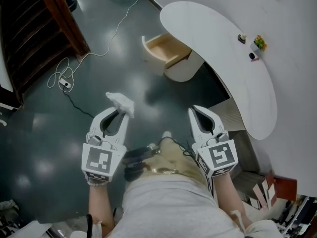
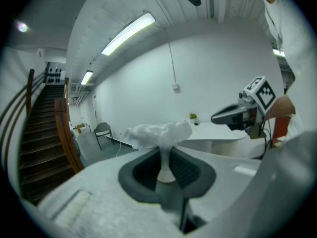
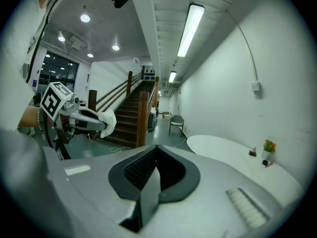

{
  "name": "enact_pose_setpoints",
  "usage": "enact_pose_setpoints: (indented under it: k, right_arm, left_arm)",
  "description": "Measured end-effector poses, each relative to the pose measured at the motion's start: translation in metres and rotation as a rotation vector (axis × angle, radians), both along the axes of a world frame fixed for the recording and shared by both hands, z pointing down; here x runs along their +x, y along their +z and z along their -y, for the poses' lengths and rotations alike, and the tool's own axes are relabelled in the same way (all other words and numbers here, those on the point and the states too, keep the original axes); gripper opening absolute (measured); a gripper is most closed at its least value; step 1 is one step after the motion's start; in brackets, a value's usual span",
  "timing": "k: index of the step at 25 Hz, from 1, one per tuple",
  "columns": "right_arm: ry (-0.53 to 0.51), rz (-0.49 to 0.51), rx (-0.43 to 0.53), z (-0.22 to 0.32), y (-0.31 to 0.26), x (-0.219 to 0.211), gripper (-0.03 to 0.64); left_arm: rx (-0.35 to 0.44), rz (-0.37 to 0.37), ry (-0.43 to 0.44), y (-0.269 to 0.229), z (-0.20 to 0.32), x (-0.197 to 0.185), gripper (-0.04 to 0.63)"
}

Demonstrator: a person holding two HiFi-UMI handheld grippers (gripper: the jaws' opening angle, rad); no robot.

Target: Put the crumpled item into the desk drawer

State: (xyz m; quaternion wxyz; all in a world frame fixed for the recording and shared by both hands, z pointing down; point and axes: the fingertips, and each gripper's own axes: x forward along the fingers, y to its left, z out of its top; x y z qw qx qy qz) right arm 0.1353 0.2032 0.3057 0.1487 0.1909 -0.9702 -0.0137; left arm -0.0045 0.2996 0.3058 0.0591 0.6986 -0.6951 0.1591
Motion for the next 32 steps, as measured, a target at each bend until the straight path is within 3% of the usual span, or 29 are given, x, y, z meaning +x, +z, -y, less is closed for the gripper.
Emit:
enact_pose_setpoints:
  k: [12,27,32]
  right_arm:
    - [-0.019,0.011,0.003,0.013,0.003,-0.003,0.005]
    - [-0.059,0.034,-0.035,0.1,0.014,-0.06,0.005]
    - [-0.098,0.032,-0.042,0.138,0.019,-0.086,0.005]
  left_arm:
    - [-0.009,0.042,-0.027,0.0,0.014,-0.008,0.044]
    - [-0.016,0.084,-0.076,-0.006,0.087,-0.055,0.044]
    - [-0.034,0.026,-0.104,-0.002,0.125,-0.071,0.044]
